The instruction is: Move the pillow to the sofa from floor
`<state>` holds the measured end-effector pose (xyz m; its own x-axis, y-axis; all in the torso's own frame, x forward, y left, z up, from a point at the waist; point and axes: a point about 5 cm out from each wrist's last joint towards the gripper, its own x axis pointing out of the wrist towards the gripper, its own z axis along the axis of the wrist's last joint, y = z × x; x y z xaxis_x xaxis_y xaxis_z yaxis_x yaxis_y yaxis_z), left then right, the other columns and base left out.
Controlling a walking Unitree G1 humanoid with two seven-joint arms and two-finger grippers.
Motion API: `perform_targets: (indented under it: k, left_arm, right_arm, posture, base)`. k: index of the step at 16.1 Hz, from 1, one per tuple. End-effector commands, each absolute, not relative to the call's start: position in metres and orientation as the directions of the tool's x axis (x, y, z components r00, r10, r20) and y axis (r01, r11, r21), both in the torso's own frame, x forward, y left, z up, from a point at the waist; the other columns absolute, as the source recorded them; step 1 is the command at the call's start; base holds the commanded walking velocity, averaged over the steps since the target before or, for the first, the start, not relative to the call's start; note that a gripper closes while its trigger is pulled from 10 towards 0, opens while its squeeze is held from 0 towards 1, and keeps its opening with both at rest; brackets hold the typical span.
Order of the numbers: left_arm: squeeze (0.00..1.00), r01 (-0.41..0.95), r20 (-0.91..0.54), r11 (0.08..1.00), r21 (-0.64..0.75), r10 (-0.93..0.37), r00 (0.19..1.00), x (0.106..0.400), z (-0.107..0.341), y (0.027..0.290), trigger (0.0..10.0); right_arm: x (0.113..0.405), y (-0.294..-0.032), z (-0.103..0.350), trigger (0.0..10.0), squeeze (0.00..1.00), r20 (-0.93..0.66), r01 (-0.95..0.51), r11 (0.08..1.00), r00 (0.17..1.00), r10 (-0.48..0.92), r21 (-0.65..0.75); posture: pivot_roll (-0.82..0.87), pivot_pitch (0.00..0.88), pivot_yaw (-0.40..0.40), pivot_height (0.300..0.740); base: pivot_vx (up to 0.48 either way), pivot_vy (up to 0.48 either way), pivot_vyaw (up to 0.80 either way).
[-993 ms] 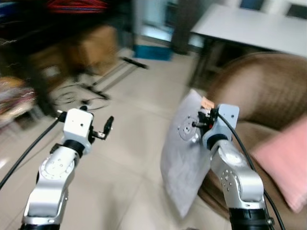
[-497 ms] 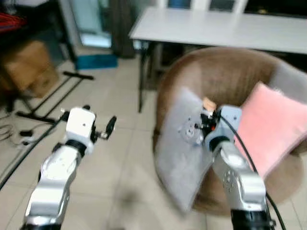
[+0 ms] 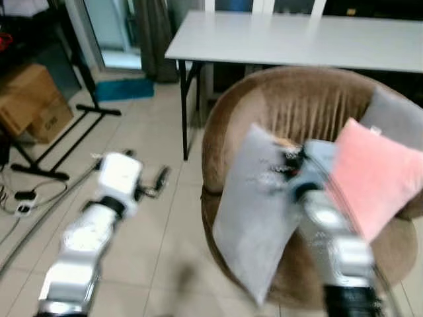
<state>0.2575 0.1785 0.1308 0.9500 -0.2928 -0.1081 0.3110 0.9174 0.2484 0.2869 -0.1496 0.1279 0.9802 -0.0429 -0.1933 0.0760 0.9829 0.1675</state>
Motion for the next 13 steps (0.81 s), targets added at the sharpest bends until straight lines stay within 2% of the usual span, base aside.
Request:
perform_targets:
  k: [1, 9, 13]
  left_arm:
    - [0.0, 0.293, -0.101, 0.919, 0.264, -0.276, 0.956, 0.2583, 0.1352, 0.1851, 10.0]
    - [0.0, 0.322, -0.112, 0.909, 0.264, -0.302, 0.947, 0.2566, 0.1338, 0.1824, 10.0]
    - [0.0, 0.329, -0.113, 0.906, 0.266, -0.31, 0.944, 0.257, 0.1339, 0.1817, 10.0]
  right_arm:
    - [0.291, -0.1411, 0.147, 10.0, 0.0, -0.105, 0.043, 0.98, 0.994, -0.023, 0.193]
    - [0.2951, -0.1388, 0.1534, 10.0, 0.0, -0.086, 0.027, 0.982, 0.996, -0.011, 0.188]
    - [0.2984, -0.1376, 0.1553, 10.0, 0.0, -0.074, 0.016, 0.983, 0.997, -0.002, 0.184]
  posture:
    - [-0.01, 0.0, -0.005, 0.74]
    - [-0.01, 0.0, -0.005, 0.74]
    - [-0.01, 0.0, -0.005, 0.74]
  base:
    - [0.322, 0.0, 0.0]
    - [0.322, 0.0, 0.0]
    - [0.324, 0.0, -0.8]
